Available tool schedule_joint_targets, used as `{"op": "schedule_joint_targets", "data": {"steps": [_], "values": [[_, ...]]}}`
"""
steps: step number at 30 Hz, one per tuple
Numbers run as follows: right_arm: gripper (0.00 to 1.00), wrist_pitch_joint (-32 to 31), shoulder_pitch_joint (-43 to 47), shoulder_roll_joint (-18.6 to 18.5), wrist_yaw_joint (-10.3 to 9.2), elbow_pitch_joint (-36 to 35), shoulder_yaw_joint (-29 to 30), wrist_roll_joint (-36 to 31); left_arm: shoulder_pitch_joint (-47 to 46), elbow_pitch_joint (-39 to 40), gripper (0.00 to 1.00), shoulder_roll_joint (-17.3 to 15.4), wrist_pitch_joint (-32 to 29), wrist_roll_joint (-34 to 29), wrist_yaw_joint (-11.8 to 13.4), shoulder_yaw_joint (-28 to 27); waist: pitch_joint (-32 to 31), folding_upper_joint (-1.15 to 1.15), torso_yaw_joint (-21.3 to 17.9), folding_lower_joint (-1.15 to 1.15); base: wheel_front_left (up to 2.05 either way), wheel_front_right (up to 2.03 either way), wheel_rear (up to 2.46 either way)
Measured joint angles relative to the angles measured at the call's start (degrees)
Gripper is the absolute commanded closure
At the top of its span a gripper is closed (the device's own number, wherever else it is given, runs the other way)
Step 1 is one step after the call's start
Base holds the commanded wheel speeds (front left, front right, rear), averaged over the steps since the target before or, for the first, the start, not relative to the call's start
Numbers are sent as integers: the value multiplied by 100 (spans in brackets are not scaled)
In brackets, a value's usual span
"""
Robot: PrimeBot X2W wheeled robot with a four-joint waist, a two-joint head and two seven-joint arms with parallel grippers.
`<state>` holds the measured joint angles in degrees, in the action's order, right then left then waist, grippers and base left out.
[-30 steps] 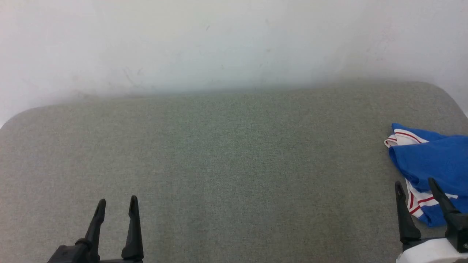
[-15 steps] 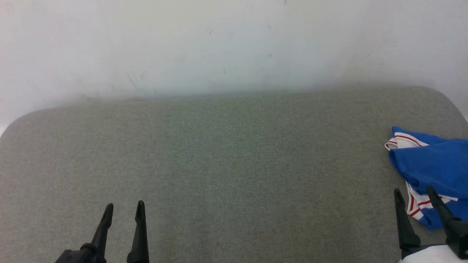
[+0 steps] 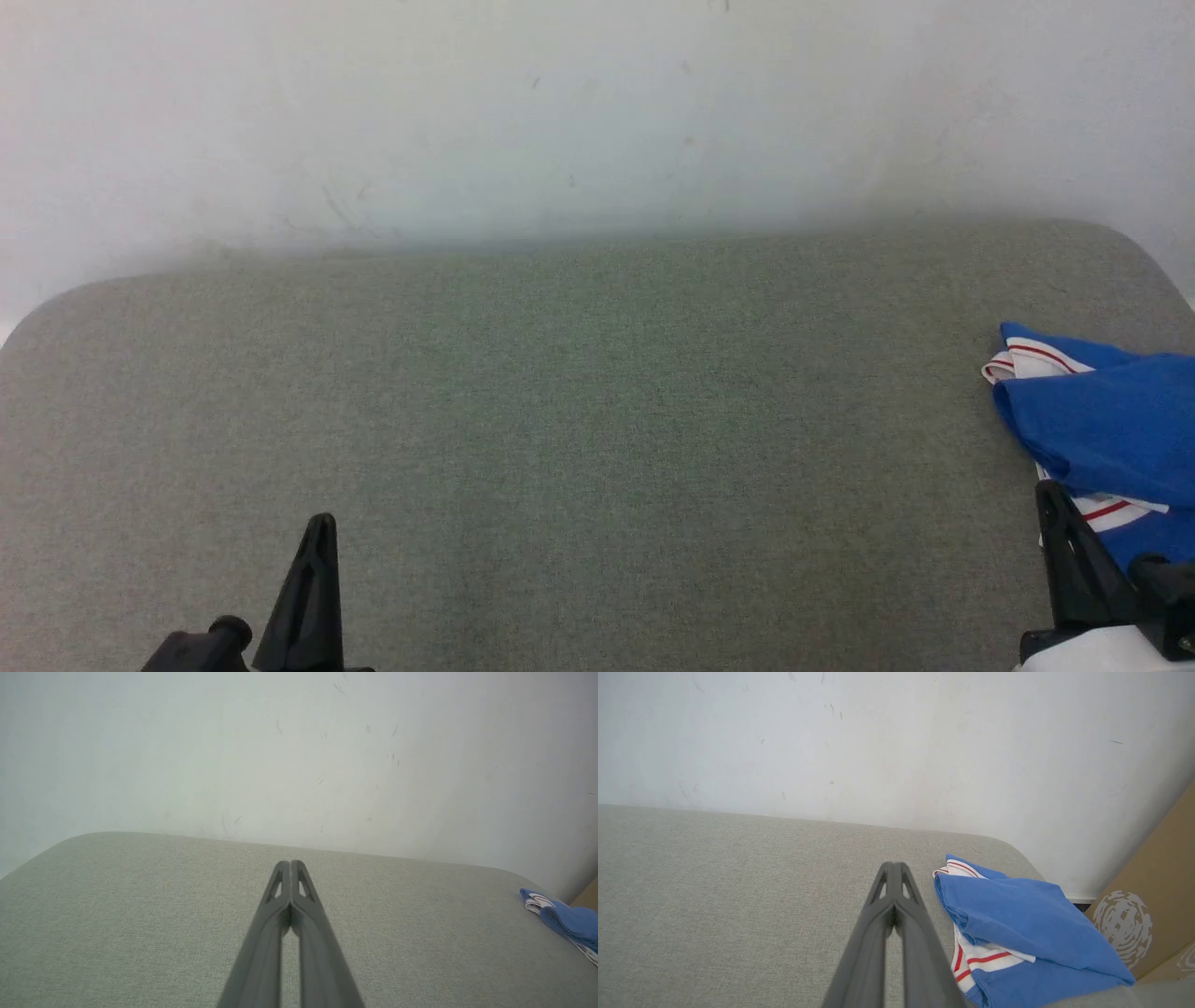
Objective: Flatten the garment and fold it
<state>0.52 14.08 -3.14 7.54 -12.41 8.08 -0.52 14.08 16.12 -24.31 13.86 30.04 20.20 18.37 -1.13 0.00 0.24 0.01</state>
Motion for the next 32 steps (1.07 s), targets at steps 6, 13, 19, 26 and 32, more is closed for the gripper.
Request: {"op": "schedule_joint_targets", "data": {"steps": [6, 13, 19, 26, 32], "values": [[100, 0, -75, 0, 0, 58, -47, 0, -31, -78, 100, 105, -81, -175, -104, -89, 6, 0, -1, 0, 0, 0, 0], [100, 0, -121, 0, 0, 129, -90, 0, -137, -170, 100, 242, -156, -325, -209, -193, 13, 0, -3, 0, 0, 0, 0], [100, -1, -217, 0, 0, 196, -127, 0, -177, -249, 100, 337, -226, -497, -309, -285, 19, 0, -4, 0, 0, 0, 0], [100, -5, -271, 0, 0, 269, -171, 0, -278, -345, 100, 458, -294, -656, -439, -391, 25, 0, -5, 0, 0, 0, 0], [100, -7, -343, 0, 0, 331, -223, 0, -313, -428, 100, 575, -378, -812, -535, -485, 31, -1, -6, 0, 0, 0, 0]]}}
